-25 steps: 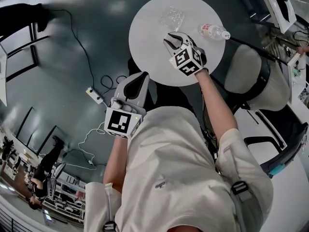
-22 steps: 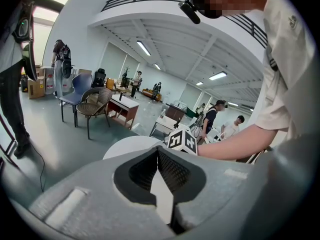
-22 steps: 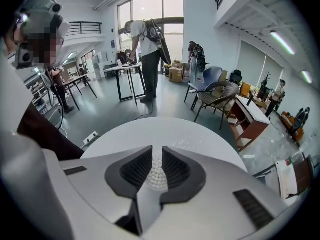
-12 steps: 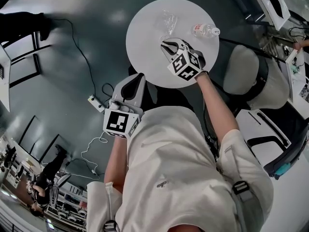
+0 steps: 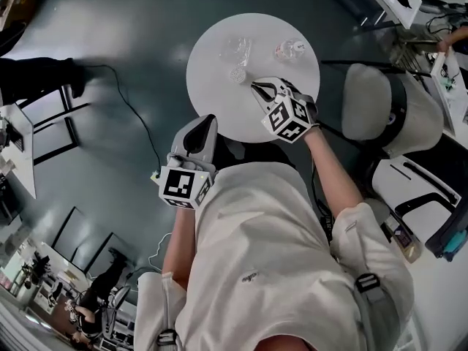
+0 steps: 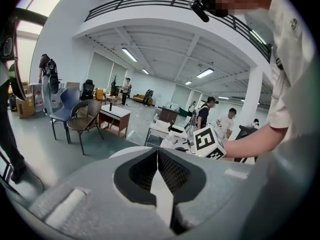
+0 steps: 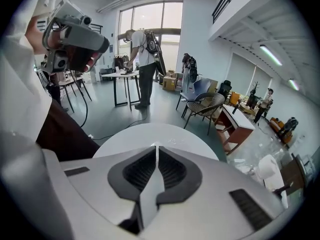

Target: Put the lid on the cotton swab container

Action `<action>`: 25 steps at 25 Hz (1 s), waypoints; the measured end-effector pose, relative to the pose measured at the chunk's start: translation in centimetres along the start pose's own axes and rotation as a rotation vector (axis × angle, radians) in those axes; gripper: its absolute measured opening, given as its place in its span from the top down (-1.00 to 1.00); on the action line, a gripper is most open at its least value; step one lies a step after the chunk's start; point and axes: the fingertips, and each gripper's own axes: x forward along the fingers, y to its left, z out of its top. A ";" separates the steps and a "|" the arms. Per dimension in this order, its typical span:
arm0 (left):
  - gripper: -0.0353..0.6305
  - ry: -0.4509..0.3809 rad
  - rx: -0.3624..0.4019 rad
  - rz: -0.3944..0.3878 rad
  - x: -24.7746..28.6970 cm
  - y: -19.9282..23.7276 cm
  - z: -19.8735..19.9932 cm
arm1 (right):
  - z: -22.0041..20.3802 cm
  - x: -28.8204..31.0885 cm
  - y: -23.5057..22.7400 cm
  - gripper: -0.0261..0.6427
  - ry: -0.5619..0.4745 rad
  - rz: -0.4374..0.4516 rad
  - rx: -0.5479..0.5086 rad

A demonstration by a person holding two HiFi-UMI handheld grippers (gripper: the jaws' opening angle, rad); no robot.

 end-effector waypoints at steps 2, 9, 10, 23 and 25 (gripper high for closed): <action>0.86 0.002 0.020 -0.031 0.3 -0.5 0.4 | 0.1 -1.4 -0.1 0.87 -0.008 -0.035 0.024; 0.86 0.002 0.106 -0.162 0.4 -2.2 1.9 | 0.7 -5.8 0.1 0.89 -0.045 -0.185 0.153; 0.86 -0.002 0.117 -0.177 0.2 -2.2 2.1 | 0.8 -6.3 0.3 0.89 -0.047 -0.202 0.172; 0.86 -0.032 0.172 -0.319 -4.0 2.0 3.3 | 6.0 -10.8 4.7 0.89 -0.147 -0.402 0.503; 0.86 -0.037 0.178 -0.339 -4.6 3.1 3.3 | 7.2 -11.3 5.4 0.89 -0.185 -0.430 0.550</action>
